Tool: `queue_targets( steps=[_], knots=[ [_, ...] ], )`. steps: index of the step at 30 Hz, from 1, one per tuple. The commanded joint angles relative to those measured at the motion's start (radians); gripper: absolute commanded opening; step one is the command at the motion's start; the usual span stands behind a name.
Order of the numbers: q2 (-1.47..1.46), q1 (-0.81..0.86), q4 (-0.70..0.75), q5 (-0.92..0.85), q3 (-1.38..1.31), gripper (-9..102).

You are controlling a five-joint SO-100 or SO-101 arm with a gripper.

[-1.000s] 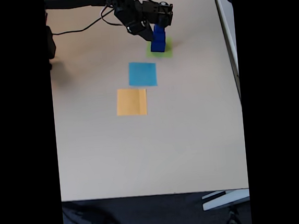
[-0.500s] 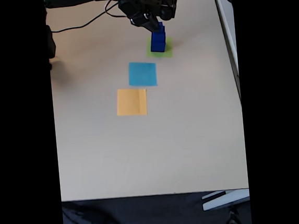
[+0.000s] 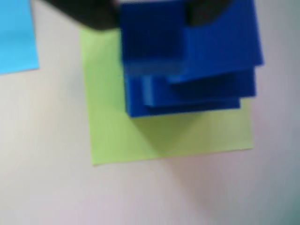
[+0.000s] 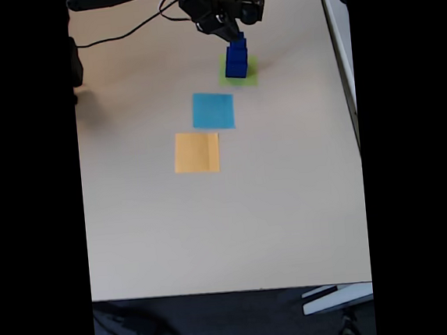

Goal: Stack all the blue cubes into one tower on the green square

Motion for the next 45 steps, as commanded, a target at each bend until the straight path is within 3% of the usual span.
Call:
queue_targets(
  steps=[1, 45],
  knots=[
    [0.005, -0.018, -0.04, 0.009, -0.069, 0],
    [-0.029, -0.061, -0.025, -0.081, -0.046, 0]
  ],
)
